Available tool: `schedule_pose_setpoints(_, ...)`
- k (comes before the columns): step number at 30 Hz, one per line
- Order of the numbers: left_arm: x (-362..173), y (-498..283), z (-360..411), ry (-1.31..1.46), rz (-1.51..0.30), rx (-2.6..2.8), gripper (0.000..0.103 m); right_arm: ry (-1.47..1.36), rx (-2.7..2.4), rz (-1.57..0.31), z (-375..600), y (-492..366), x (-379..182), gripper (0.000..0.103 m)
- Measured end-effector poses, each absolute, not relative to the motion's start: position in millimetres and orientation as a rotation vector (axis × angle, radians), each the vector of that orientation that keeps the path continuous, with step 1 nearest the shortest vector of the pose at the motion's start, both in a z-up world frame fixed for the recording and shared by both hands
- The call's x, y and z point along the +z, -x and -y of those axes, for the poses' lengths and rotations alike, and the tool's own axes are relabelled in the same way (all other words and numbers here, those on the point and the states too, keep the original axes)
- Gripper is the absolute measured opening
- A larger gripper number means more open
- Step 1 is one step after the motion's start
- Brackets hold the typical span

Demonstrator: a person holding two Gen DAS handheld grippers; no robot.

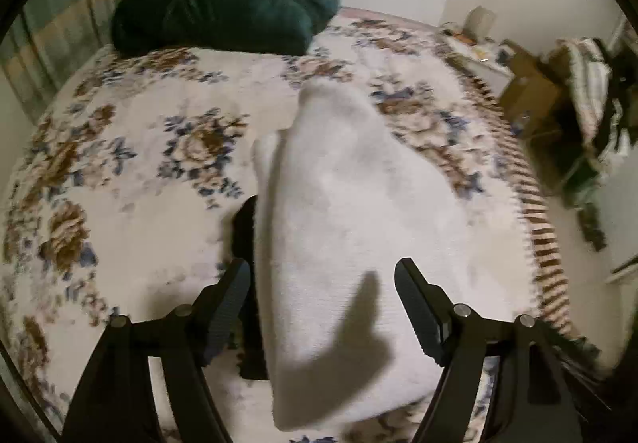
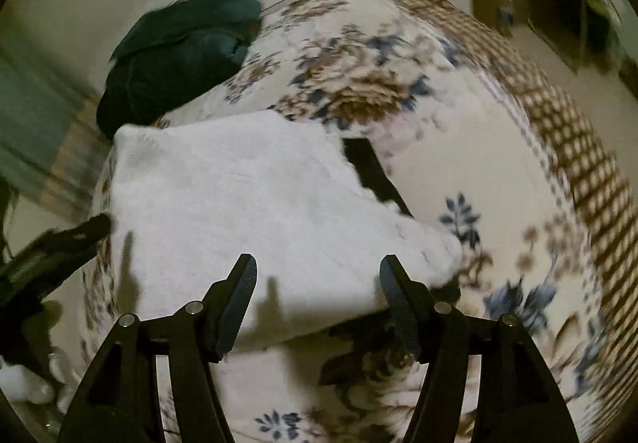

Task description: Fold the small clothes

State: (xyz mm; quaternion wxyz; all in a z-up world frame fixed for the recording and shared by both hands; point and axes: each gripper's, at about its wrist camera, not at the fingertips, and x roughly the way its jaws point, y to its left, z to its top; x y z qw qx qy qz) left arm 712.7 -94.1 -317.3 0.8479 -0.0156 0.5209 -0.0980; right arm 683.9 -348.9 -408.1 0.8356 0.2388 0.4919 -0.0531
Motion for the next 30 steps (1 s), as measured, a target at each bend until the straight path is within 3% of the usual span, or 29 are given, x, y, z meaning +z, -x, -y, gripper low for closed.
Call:
schedule_pose_setpoints(5,-297,-681,88,0.039,-1.077,-0.159,0.074,-0.286,-0.143,-1.046,326,-688,-377,0.067)
schedule_pose_setpoints(6,-289,-670,87,0.025,-1.069,-0.139,0.074,-0.254,-0.147,-1.041,323,-684,-368,0.074)
schedule_pose_setpoints(7,-278,-658,84,0.009,-1.057,-0.118,0.074,-0.243,-0.146,-1.040,321,-680,-361,0.091)
schedule_pose_setpoints(9,-261,-639,81,-0.008,-1.044,-0.098,0.078,-0.229,-0.143,-1.024,318,-663,-336,0.103)
schedule_pose_setpoints(10,-249,-626,78,-0.015,-1.037,-0.095,0.088,-0.217,-0.148,-1.014,317,-656,-326,0.103)
schedule_pose_setpoints(11,-237,-614,76,-0.018,-1.025,-0.092,0.091,-0.201,-0.157,-1.003,315,-646,-314,0.103)
schedule_pose_setpoints(21,-122,-488,53,-0.033,-0.894,-0.094,0.092,-0.154,-0.209,-0.883,290,-500,-176,0.103)
schedule_pose_setpoints(30,-53,-383,32,-0.027,-0.817,-0.132,0.092,-0.123,-0.215,-0.772,245,-358,-63,0.103)
